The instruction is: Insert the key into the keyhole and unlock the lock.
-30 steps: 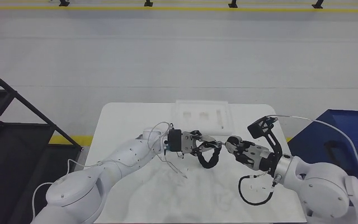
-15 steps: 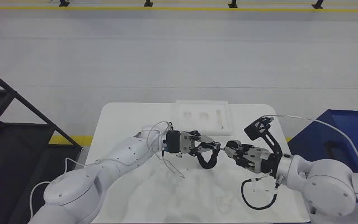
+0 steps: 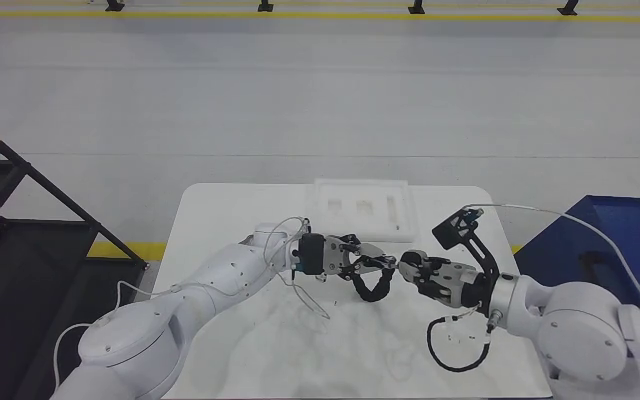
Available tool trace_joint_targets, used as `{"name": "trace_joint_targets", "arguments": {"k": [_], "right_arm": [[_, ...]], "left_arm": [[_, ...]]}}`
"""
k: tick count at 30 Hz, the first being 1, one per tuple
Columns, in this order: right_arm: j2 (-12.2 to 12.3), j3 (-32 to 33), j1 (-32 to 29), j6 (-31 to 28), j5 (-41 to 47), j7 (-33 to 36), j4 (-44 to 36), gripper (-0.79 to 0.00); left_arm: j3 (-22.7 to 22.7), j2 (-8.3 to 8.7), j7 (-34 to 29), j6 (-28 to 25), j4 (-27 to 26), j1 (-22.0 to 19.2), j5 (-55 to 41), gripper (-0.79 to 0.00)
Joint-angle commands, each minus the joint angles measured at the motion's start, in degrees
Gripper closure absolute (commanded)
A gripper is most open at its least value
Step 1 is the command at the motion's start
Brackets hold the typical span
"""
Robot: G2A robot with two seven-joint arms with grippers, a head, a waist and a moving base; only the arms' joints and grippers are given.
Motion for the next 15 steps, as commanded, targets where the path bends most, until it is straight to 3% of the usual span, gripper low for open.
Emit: {"name": "trace_joint_targets", "arguments": {"k": [1, 15], "right_arm": [[0.1, -0.1, 0.0, 0.0, 0.1, -0.3, 0.2, 0.000], [0.6, -1.0, 0.6, 0.5, -0.7, -1.0, 0.7, 0.000]], "left_arm": [[0.0, -0.03, 0.1, 0.1, -0.1, 0.0, 0.1, 0.000], [0.0, 0.24, 0.5, 0.5, -0.3, 0.1, -0.2, 0.000]]}}
